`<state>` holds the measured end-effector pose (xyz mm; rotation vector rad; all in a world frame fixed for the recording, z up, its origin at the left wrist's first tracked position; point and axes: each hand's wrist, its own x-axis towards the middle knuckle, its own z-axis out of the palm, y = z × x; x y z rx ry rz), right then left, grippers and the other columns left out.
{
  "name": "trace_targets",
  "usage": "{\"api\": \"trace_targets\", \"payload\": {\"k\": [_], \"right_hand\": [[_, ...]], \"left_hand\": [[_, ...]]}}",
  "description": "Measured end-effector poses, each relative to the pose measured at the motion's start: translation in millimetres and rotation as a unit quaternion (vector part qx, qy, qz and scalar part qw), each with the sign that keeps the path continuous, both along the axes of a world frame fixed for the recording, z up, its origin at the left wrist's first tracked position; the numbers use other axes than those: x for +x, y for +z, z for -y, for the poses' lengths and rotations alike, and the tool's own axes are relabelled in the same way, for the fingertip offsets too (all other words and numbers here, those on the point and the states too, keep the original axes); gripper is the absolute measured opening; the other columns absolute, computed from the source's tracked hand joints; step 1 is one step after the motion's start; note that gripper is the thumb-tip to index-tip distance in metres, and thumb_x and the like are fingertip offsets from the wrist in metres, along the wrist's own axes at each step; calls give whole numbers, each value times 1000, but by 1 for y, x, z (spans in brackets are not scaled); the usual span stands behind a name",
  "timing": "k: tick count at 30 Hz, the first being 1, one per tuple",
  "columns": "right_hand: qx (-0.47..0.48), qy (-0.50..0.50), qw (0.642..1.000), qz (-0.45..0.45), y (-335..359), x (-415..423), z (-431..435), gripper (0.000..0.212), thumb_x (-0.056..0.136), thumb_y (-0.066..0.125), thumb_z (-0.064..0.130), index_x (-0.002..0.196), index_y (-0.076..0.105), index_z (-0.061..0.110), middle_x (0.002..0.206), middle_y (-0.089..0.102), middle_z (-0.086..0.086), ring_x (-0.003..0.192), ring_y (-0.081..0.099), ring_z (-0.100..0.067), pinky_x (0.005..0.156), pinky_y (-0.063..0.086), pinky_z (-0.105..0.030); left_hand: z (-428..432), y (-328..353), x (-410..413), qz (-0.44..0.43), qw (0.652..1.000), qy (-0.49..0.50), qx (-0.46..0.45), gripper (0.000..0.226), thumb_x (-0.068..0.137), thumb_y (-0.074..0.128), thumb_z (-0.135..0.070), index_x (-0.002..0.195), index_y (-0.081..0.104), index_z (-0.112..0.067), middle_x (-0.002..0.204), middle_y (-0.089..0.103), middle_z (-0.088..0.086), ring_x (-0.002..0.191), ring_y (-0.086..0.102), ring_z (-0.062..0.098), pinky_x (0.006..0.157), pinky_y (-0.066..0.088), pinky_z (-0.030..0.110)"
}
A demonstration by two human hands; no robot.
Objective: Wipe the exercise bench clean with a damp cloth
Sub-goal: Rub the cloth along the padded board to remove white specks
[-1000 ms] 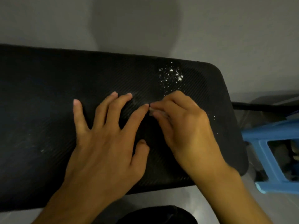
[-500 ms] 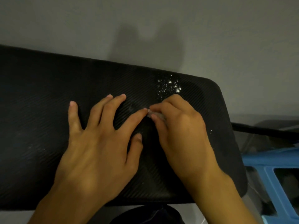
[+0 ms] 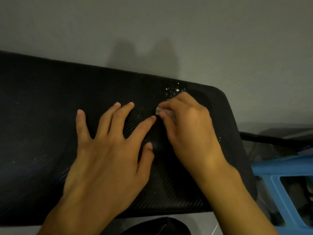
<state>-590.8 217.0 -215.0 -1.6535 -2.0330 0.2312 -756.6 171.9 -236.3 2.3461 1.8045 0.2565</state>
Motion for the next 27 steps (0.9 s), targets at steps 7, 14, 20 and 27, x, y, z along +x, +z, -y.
{"api": "trace_targets", "payload": {"k": [7, 14, 20, 27], "right_hand": [[-6, 24, 1000, -13, 4, 5, 64, 13, 92, 67, 17, 102, 75, 18, 98, 62, 9, 88, 63, -10, 74, 55, -28], [8, -30, 999, 45, 4, -6, -30, 17, 99, 60, 16, 109, 73, 11, 106, 61, -1, 95, 62, -13, 86, 53, -24], [-15, -4, 1000, 7, 8, -9, 6, 18, 99, 61, 15, 112, 73, 14, 108, 59, 5, 96, 62, -6, 86, 54, -23], [11, -60, 996, 63, 3, -6, -68, 18, 99, 58, 13, 106, 74, 10, 105, 60, -6, 88, 62, -22, 83, 52, -34]], "left_hand": [[0, -1, -1, 17, 1000, 0, 6, 57, 96, 34, -52, 150, 46, -38, 160, 40, 12, 151, 32, 32, 115, 15, 77], [3, -1, -1, 11, 1000, -4, 7, 57, 98, 31, -52, 151, 45, -36, 161, 39, 13, 152, 31, 32, 116, 14, 77], [1, -2, -3, 26, 1000, -6, 13, 57, 96, 34, -51, 147, 51, -34, 158, 43, 14, 150, 36, 33, 114, 16, 77], [2, -1, -5, 41, 999, -8, 14, 57, 95, 38, -51, 146, 53, -33, 158, 45, 13, 150, 37, 32, 115, 16, 76]]}}
